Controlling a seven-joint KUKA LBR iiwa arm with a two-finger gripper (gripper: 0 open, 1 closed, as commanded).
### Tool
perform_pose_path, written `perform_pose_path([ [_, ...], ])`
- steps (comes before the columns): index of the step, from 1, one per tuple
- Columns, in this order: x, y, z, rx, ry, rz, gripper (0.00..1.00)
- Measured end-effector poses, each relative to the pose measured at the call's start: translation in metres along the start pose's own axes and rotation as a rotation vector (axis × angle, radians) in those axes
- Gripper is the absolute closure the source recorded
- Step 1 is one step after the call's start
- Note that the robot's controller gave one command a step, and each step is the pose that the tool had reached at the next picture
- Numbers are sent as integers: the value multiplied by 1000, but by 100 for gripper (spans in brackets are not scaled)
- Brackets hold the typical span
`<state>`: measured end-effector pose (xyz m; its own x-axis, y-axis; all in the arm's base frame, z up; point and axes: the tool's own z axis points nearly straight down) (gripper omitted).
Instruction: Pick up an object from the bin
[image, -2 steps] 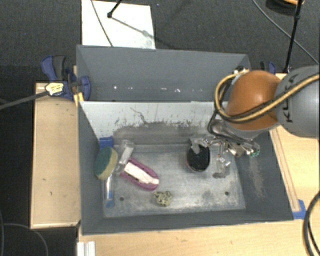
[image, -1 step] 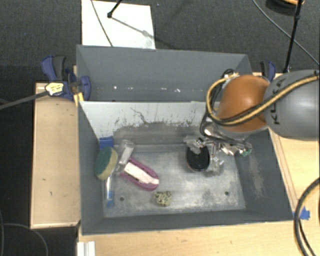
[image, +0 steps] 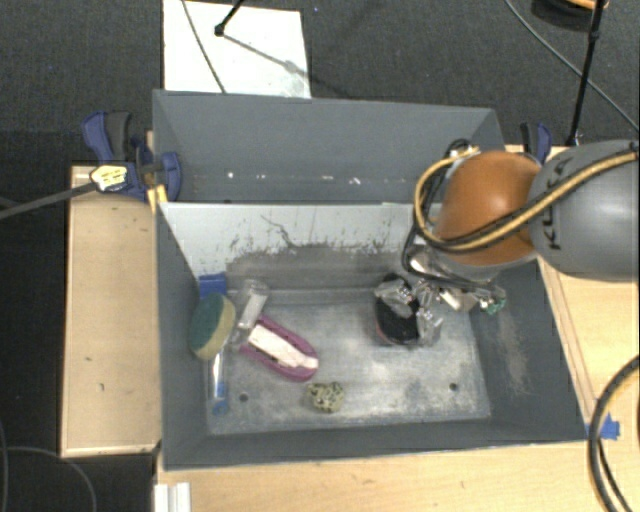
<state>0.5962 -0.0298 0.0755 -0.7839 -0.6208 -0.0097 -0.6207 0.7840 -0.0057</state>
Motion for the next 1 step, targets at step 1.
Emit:
perform_pose_path([
  [1,25,28,-143,0,3,21,100],
])
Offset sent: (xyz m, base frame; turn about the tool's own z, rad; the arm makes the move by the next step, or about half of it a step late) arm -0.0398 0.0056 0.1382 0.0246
